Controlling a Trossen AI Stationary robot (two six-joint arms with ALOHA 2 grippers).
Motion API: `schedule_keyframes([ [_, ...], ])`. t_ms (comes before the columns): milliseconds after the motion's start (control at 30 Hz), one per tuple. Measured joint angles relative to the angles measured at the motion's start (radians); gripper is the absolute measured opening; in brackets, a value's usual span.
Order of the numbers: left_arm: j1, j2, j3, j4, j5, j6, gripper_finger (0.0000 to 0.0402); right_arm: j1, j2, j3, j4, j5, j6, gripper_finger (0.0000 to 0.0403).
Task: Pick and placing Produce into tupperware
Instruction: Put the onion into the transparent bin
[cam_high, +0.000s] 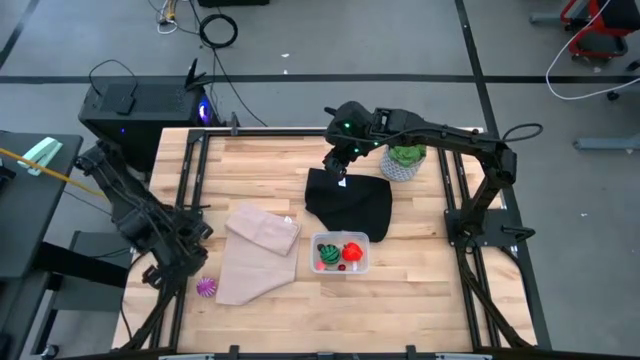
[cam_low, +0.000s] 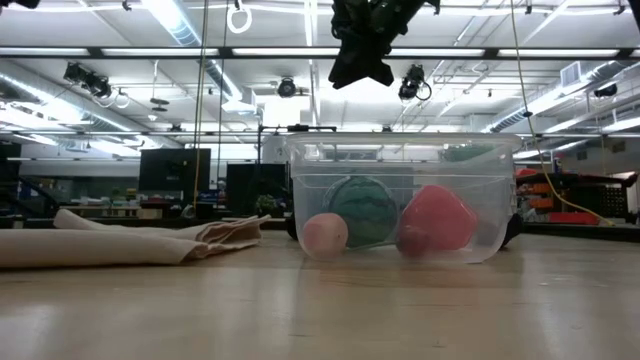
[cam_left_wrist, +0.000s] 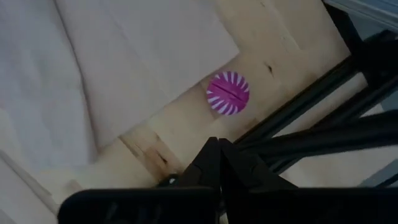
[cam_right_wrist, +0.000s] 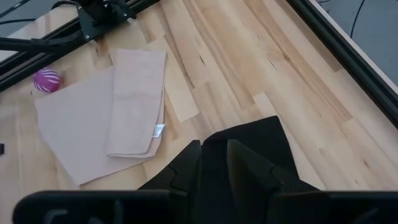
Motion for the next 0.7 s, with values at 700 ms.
schedule_keyframes([
  [700, -0.053, 0.195, -0.001, 0.140, 0.077, -0.676, 0.0004, 0.017, 0.000, 0.000, 0.001, 0.016, 0.037, 0.0087],
])
